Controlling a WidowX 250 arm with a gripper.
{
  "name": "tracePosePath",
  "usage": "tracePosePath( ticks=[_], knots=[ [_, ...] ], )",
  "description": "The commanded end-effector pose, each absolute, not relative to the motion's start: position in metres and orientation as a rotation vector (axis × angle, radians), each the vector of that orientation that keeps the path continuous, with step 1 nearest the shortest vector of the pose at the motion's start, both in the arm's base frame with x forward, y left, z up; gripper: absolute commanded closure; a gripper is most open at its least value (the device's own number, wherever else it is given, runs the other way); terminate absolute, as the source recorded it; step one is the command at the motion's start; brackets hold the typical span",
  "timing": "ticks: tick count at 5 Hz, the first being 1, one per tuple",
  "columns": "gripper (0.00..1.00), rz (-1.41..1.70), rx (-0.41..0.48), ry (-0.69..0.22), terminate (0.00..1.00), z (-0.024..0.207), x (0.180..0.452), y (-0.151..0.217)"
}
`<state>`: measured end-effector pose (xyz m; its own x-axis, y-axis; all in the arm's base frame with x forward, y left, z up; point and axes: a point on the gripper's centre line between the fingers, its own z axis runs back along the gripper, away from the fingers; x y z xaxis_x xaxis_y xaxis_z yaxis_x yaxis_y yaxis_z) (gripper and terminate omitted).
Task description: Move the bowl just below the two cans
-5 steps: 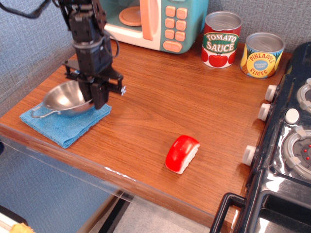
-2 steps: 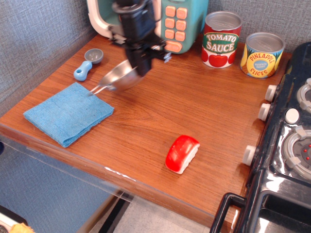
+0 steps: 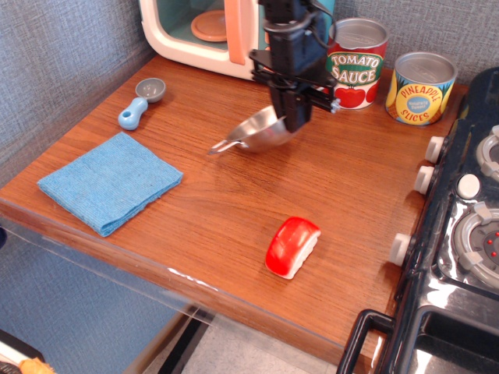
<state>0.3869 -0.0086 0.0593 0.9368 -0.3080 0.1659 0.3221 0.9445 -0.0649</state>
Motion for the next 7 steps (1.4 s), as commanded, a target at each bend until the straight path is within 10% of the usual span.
tracePosePath(
  ticks=[1,3,4,7],
  knots=[
    [1.00,-0.483,-0.103,-0.189,0.00,0.072,0.384,-0.052],
    [1.00,-0.531,-0.082,-0.149,0.00,0.059,0.378,-0.062],
    [0.00,-0.469,-0.082,-0.135,0.00,0.056,0.380,-0.055],
    [0.00,-0.217,-0.128,-0.288,0.00,0.117,0.374,-0.005]
  ],
)
